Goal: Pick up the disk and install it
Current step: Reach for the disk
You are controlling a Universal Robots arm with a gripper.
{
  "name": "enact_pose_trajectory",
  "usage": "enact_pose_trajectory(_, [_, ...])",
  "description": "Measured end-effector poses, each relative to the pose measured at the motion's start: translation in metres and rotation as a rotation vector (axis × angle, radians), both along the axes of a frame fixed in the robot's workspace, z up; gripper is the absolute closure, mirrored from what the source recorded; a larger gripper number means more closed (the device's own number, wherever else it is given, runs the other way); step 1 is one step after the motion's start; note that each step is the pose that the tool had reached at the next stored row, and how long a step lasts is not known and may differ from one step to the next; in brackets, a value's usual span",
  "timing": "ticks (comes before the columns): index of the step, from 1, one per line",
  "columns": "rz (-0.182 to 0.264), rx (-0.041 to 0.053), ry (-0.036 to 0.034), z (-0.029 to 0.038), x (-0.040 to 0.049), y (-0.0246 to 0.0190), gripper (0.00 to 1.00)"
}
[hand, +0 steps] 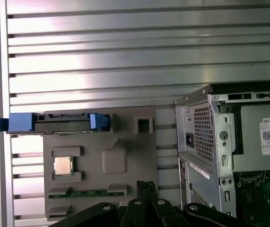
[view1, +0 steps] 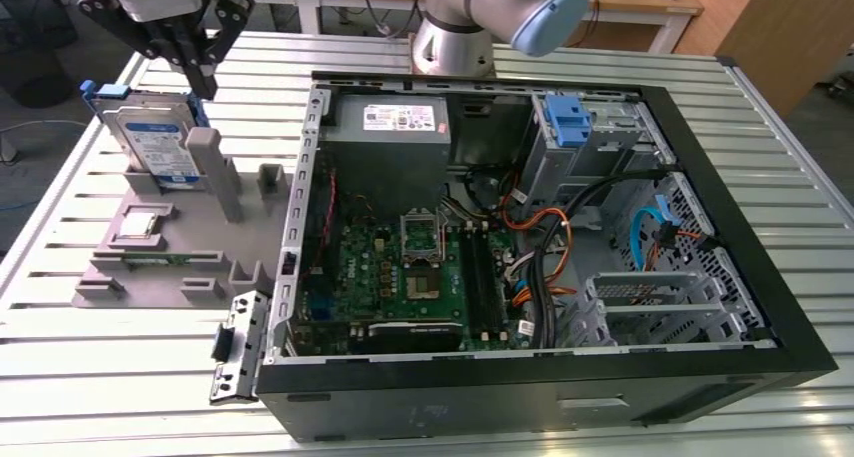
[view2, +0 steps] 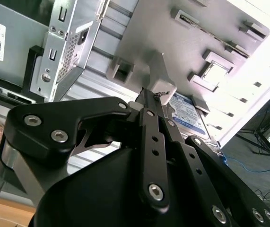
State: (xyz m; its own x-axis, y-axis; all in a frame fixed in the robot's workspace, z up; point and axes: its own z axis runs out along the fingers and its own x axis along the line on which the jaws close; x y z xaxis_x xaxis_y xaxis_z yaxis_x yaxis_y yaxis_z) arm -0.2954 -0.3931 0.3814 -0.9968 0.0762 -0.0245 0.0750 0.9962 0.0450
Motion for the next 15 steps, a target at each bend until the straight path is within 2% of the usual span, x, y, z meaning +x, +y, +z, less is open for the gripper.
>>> enact_pose_trajectory(8, [0.000, -0.0001, 0.0001, -0.0026, -0.0180, 0.0130, 0.90])
enact_pose_trajectory(15, [0.000, 0.0000, 0.0000, -0.0062, -0.0337, 0.0265, 0.90])
